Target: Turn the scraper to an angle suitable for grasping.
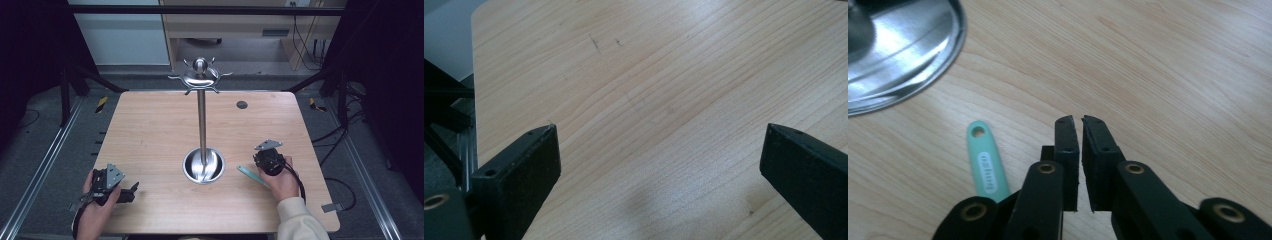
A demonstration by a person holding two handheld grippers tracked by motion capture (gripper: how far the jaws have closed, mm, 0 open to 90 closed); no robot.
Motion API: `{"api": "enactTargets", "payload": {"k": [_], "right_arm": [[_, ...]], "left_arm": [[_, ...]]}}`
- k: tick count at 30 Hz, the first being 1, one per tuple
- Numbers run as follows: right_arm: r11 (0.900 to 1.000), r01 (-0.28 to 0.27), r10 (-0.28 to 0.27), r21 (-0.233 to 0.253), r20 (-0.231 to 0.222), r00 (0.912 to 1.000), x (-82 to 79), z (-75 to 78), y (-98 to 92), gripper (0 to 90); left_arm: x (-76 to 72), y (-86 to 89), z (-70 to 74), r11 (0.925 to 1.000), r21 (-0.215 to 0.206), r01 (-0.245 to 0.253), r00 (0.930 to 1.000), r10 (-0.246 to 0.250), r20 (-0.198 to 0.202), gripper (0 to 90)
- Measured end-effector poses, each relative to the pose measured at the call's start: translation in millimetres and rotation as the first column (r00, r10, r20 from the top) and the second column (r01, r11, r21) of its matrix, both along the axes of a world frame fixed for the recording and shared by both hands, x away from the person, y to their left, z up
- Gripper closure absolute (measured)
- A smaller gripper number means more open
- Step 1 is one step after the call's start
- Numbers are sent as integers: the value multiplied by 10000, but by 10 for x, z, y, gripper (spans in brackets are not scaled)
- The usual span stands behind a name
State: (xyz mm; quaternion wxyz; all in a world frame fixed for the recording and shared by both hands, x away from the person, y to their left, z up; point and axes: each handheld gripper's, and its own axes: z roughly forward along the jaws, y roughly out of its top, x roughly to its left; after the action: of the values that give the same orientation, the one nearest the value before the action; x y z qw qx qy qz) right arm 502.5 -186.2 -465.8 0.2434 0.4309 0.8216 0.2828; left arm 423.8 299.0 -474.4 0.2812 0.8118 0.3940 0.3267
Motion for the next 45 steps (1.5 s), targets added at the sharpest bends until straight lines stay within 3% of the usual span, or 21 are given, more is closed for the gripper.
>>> {"api": "enactTargets", "payload": {"k": [9, 15, 26, 33, 40, 45], "right_arm": [[9986, -499, 502, 152, -222, 9985, -2, -5, 75, 900], [9953, -966, 962, -49, -528, 9940, -17, -34, 165, 900], [9910, -1303, 1265, -312, -1031, 9866, -12, -117, 239, 900], [9836, -1793, 1753, -176, -1349, 9752, -48, -128, 266, 900], [9609, -2763, 2748, 167, -1780, 9449, -213, -110, 282, 900], [9619, -2722, 2731, 264, -1440, 9512, -203, 13, 258, 900]], "left_arm": [[14, -2, 0, 10000, 53, 21, 10000, -21, -14, 26], [9, -10, 2, 9999, 82, 74, 10000, -74, 4, 27], [13, -15, 2, 9998, 143, 128, 9999, -128, -35, 26], [14, -21, -3, 9998, 151, 147, 9999, -146, -42, 26], [24, -21, 1, 9994, 283, 201, 9998, -199, -72, 26], [25, -20, -6, 9994, 294, 188, 9998, -185, -102, 26]]}}
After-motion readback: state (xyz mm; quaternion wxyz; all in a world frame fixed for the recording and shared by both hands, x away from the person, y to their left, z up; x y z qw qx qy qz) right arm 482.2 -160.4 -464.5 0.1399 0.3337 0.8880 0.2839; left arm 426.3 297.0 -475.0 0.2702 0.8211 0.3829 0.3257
